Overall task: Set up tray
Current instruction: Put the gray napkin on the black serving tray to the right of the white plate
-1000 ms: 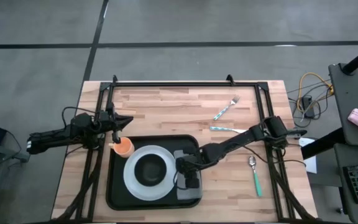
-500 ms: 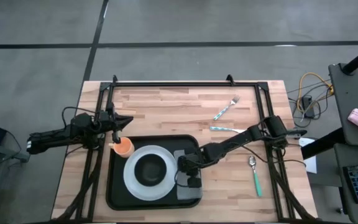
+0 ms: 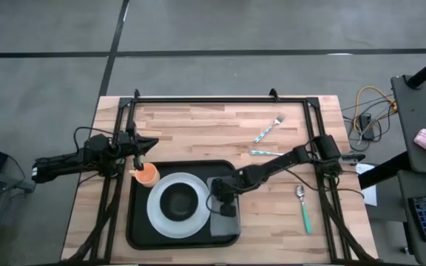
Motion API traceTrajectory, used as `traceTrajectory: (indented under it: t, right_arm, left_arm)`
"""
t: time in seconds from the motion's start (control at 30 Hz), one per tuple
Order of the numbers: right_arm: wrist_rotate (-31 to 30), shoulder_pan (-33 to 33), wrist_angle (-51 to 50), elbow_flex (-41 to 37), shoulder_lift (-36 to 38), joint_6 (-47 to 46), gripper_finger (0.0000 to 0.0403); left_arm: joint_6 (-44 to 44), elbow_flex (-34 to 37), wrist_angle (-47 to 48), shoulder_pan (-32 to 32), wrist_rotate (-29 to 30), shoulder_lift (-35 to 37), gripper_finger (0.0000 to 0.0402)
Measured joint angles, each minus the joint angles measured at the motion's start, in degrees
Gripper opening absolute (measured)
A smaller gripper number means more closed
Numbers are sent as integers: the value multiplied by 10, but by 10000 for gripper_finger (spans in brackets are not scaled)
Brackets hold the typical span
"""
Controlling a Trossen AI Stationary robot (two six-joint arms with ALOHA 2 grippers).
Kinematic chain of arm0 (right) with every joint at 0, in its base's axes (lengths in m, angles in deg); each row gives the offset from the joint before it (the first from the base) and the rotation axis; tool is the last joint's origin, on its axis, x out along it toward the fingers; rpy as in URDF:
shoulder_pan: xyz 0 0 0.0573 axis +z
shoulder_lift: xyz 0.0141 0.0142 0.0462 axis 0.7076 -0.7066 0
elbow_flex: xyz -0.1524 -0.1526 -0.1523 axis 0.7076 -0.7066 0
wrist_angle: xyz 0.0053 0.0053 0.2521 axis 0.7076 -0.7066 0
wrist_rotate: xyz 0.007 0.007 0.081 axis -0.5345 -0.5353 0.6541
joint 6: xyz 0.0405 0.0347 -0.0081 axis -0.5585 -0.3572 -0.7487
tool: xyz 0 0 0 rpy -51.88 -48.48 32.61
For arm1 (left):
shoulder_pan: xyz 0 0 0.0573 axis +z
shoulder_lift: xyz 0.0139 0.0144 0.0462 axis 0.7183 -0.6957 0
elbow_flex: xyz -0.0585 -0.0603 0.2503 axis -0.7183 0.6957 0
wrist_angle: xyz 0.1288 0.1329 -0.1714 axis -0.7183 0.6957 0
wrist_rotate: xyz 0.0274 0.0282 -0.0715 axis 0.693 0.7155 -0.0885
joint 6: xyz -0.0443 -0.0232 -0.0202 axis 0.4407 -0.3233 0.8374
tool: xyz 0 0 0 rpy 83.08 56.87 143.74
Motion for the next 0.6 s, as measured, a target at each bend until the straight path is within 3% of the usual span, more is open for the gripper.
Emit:
traceTrajectory:
  t: [0.37,0.6]
  right_arm:
    - [-13,-36,27,-10,0,1,8]
    - [-13,-32,29,-10,1,-48,9]
  left_arm:
    - [0,0,0,0,0,0,0]
    - [2,0,0,0,0,0,0]
